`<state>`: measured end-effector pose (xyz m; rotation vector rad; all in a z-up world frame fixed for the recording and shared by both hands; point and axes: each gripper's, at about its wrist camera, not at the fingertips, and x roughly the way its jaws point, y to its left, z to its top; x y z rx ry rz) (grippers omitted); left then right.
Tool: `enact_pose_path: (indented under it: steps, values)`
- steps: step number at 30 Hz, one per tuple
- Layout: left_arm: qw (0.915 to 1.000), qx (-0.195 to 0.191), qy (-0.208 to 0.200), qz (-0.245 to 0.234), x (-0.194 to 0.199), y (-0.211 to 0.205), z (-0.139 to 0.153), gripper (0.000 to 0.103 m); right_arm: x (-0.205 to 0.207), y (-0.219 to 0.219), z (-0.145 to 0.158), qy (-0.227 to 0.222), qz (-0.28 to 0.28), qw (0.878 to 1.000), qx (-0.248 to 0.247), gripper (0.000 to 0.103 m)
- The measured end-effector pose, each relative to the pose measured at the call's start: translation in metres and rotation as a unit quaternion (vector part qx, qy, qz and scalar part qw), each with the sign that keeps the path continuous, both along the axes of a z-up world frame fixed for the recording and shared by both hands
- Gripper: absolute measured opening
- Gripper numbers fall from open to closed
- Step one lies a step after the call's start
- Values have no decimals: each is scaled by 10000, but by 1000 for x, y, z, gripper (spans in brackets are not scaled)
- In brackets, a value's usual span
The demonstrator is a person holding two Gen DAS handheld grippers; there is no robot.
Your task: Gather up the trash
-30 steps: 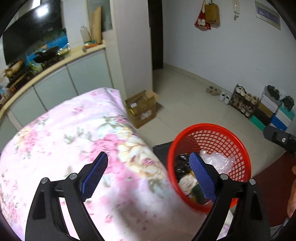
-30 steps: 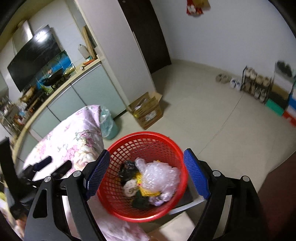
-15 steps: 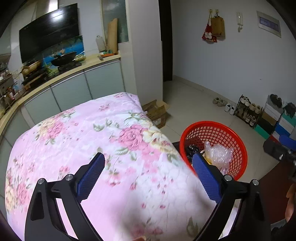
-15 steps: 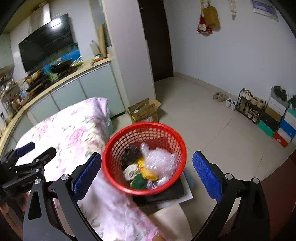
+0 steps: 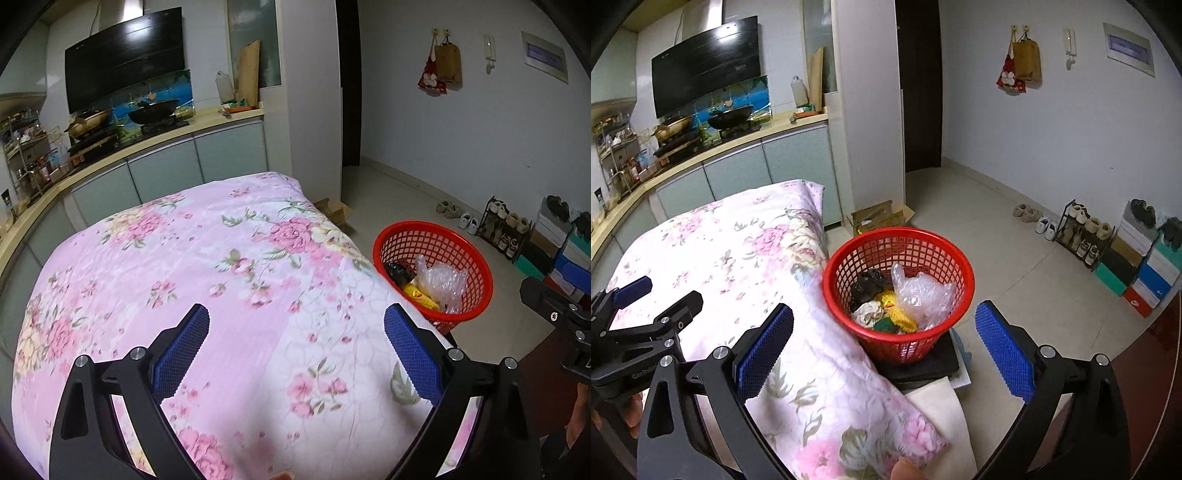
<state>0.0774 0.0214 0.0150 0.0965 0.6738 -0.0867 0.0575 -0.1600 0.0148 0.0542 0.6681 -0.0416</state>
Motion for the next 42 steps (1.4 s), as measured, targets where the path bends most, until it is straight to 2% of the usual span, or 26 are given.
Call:
enact_pose_path:
  steps: [14,23,42]
  values:
    - [9997,94,-224,46,-32,-4,0,92,-32,-4,-14,85,-97,9998,124,96]
    - [9999,28,-155,41,-45,-16,-7,92,-46,-13,-21,141,-109,9994,292,96]
    - [9999,42,-76,126,-53,-19,-8,92,-54,-17,-14,25,-60,9992,393,96]
